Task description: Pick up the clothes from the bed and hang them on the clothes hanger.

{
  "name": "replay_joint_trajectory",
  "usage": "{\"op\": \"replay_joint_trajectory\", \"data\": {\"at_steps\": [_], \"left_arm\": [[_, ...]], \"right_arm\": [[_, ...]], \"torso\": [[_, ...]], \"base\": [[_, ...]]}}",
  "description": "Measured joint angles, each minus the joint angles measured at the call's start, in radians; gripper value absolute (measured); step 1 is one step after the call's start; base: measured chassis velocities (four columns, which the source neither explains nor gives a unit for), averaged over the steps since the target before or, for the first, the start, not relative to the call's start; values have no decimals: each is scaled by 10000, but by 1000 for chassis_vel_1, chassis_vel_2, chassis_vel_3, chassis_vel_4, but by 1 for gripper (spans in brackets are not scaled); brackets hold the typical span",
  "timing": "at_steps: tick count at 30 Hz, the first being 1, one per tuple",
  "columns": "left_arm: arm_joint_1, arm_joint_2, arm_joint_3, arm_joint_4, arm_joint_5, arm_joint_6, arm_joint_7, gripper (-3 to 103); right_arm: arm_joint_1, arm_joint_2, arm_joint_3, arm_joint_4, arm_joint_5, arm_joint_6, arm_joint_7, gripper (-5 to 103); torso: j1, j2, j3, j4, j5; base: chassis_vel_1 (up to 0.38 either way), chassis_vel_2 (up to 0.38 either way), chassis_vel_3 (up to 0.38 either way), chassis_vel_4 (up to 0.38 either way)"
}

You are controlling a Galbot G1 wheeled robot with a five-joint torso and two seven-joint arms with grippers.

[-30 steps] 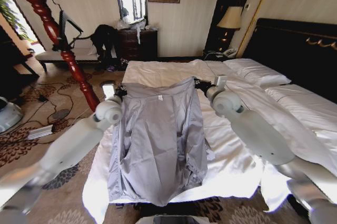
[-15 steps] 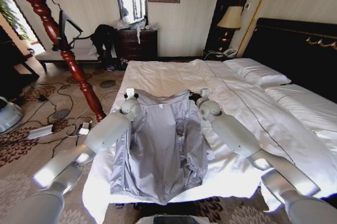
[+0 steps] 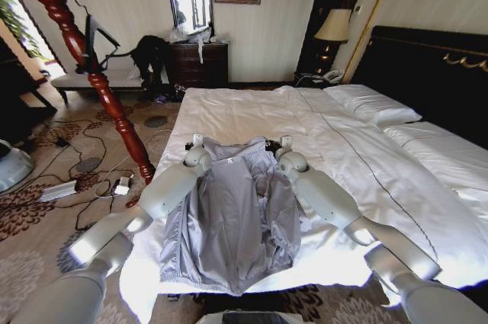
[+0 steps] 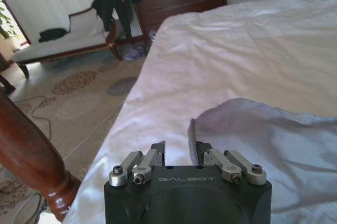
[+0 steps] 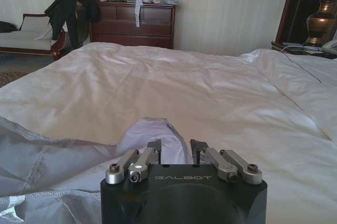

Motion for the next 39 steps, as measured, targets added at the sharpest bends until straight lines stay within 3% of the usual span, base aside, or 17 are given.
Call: {"op": "replay_joint_trajectory", "data": {"at_steps": [2,6,8,9,12,14,17,23,25,28,29,31,33,34,36,38,39], "left_arm": [[49,115,11,-147,-112,70,17,38],[239,515,46,-724,-434,165,22,59],[284,629,43,-868,-529,122,81,64],[325,718,26,-978,-593,11,191,64],[620,1169,-232,-1722,-1040,-818,913,81],[735,1287,-317,-1968,-1131,-1045,1030,86],[1275,1773,-636,-2821,-1113,-1614,1270,96],[2998,3083,-1790,-4298,-217,-2478,1991,100],[4689,4085,-3137,-5638,83,-2874,2358,100],[6420,5069,-4112,-6746,1088,-3468,3049,100],[6420,5069,-4112,-6746,1088,-3468,3049,100],[7022,5502,-4287,-7227,1557,-3790,3287,100],[7089,5515,-4304,-7316,1559,-3816,3311,100],[7596,5587,-4660,-7764,1418,-3915,3274,100],[8383,5652,-5334,-8232,1321,-3972,3190,100],[9938,5703,-6535,-8957,1418,-4071,3147,100],[9938,5703,-6535,-8957,1418,-4071,3147,100]], "right_arm": [[-80,-72,-12,111,25,-18,19,35],[-322,-347,-15,583,337,-140,130,56],[-373,-432,-12,678,423,-163,138,56],[-412,-499,4,756,470,-168,140,61],[-655,-766,229,1162,760,-163,138,78],[-754,-837,290,1298,847,-151,122,78],[-1190,-1142,553,1915,974,-83,80,94],[-1924,-1524,1052,3165,575,45,165,100],[-2369,-1639,1354,3880,129,189,232,100],[-3449,-2140,2324,4945,-445,392,162,100],[-3449,-2140,2324,4945,-445,392,162,100],[-5201,-2857,4040,6086,-594,425,136,100],[-5761,-3035,4612,6440,-646,431,138,100],[-7356,-3323,5936,7417,-787,447,186,100],[-8628,-3430,6706,8133,-1000,492,189,100],[-10109,-3366,7569,8891,-1572,637,67,100],[-10109,-3366,7569,8891,-1572,637,67,100]], "torso": [[0,0,-1,-3,0],[0,1,-1,9,-1],[-1,0,0,7,0],[-1,1,0,4,1],[0,1,0,5,0],[0,1,0,4,0],[-1,1,-2,1,1],[0,1,-1,1,-6],[-2,2,-2,19,4],[-4,3,-3,25,-9],[-4,3,-3,25,-9],[-4,3,-2,11,13],[-3,3,-2,-2,4],[-4,4,-4,-34,-11],[-3,3,-3,-17,16],[-5,4,-3,10,-8],[-5,4,-3,10,-8]], "base": [[0,0,0,0],[0,0,0,0],[0,0,0,0],[0,0,0,0],[0,0,0,0],[0,0,0,0],[0,0,0,0],[0,0,0,0],[0,0,0,0],[0,0,0,0],[0,0,0,0],[0,0,0,0],[0,0,0,0],[-74,-17,7,-39],[-37,-17,-16,-19],[0,0,0,0],[0,0,0,0]]}}
